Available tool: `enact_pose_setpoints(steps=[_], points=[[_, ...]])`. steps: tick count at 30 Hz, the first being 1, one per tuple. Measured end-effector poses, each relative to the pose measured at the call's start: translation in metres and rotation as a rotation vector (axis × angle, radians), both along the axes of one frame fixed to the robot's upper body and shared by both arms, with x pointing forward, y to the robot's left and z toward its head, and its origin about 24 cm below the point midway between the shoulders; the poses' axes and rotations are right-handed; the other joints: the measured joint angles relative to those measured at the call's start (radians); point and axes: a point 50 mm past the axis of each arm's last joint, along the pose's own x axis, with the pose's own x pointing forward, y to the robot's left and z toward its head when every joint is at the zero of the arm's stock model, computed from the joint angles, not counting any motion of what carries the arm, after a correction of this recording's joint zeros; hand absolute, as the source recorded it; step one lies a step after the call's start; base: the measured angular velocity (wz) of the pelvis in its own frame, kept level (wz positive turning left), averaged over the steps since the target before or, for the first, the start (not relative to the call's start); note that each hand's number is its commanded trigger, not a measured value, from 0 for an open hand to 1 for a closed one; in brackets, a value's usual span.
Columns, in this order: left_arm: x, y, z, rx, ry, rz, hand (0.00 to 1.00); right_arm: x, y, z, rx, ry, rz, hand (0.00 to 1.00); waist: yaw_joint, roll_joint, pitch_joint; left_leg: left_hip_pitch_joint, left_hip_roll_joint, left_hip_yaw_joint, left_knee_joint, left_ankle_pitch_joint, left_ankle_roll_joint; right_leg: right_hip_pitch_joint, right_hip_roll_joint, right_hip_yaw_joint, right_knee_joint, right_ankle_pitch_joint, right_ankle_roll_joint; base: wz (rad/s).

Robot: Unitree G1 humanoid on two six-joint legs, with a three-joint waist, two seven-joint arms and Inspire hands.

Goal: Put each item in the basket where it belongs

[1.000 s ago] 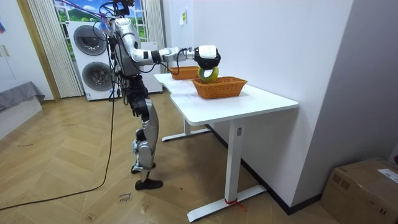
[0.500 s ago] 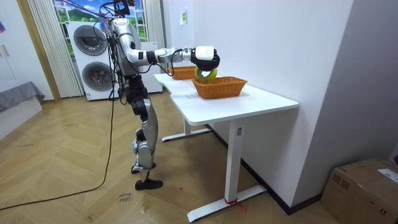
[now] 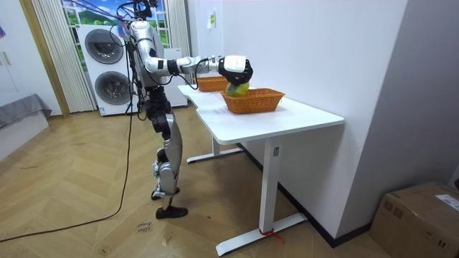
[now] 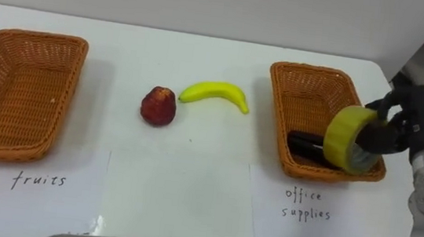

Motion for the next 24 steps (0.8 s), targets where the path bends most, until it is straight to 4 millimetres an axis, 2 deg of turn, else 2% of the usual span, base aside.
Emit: enact_pose_setpoints(steps=[24], points=[[-0.0009,0.0014,0.0005,0.008,-0.022,0.040,0.00,0.0006,-0.0005,0.0022,-0.007,-0.021,-0.009,0.00,0.006,-0.006,0.0030,0.000,-0.001,0.004,-0.007,0.000,0.000,-0.001,0.000,0.004,0.002,0.000,0.000,0.00]])
